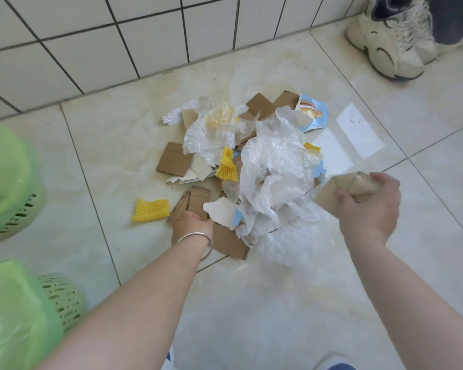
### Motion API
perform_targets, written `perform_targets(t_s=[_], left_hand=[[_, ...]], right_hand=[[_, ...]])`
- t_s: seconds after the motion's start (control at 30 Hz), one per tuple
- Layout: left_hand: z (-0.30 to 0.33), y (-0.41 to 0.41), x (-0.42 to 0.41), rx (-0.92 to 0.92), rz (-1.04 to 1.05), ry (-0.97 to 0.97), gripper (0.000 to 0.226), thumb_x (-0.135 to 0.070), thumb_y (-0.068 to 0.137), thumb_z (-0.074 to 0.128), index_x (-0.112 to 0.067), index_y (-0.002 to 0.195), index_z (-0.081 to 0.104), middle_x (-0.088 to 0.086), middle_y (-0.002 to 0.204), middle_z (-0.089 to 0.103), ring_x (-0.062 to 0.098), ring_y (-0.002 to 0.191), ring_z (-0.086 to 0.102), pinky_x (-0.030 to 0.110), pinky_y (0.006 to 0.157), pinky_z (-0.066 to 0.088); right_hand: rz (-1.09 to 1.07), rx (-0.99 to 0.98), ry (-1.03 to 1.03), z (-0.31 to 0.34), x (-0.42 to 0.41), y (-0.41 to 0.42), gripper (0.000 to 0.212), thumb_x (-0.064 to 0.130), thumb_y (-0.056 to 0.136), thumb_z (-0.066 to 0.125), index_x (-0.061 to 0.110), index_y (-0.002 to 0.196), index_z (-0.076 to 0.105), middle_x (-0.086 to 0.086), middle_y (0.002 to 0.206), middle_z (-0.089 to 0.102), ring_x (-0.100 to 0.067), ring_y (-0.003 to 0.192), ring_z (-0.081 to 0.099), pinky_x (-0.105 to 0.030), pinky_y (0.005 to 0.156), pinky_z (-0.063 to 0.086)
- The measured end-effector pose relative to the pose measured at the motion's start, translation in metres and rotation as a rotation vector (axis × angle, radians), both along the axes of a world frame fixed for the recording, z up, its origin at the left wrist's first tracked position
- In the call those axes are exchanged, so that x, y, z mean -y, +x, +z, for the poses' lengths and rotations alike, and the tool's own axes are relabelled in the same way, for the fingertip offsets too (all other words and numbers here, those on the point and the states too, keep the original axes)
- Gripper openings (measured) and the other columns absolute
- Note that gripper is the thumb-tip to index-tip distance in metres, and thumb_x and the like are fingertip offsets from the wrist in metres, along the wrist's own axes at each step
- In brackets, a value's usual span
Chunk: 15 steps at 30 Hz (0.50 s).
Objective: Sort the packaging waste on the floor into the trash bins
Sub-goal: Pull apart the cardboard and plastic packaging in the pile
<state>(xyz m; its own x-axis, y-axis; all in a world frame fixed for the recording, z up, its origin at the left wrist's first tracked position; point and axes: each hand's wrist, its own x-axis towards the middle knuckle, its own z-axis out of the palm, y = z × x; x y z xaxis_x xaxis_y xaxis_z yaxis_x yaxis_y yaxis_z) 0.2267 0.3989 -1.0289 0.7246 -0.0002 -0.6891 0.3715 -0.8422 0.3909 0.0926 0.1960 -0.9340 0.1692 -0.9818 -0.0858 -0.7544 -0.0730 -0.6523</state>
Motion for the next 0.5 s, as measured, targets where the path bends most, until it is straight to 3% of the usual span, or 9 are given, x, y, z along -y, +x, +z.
perform_targets(t_s=[0.13,0.33,0.5], left_hand=[[0.000,-0.004,0.000,-0.005,-0.022,-0.003,0.036,-0.024,0.086,0.059,-0.011,0.121,0.058,0.009,0.126,0.060,0.029,0.115,0.058,0.033,0.094,0.045],[0.000,0.002,0.003,0.504,-0.435,-0.049,0.022,-0.015,0.088,0.053,-0.023,0.107,0.063,-0.001,0.115,0.062,0.022,0.111,0.054,0.035,0.090,0.045],[-0.011,0.015,0.005,0.440,-0.737,0.097,0.038,-0.028,0.091,0.052,-0.023,0.129,0.050,-0.001,0.130,0.052,0.022,0.123,0.041,0.030,0.094,0.036]], right_hand=[[0.069,0.094,0.091,-0.002,-0.032,0.023,0.057,0.016,0.077,0.073,0.020,0.126,0.045,-0.001,0.127,0.050,-0.021,0.112,0.053,-0.032,0.093,0.040],[0.232,0.119,0.233,-0.015,-0.081,0.051,0.054,0.016,0.077,0.073,0.023,0.124,0.046,0.003,0.122,0.052,-0.010,0.096,0.049,-0.025,0.083,0.040],[0.497,-0.136,0.313,-0.035,-0.107,0.061,0.056,0.020,0.080,0.070,0.026,0.127,0.041,0.002,0.123,0.052,-0.020,0.105,0.057,-0.032,0.083,0.044]])
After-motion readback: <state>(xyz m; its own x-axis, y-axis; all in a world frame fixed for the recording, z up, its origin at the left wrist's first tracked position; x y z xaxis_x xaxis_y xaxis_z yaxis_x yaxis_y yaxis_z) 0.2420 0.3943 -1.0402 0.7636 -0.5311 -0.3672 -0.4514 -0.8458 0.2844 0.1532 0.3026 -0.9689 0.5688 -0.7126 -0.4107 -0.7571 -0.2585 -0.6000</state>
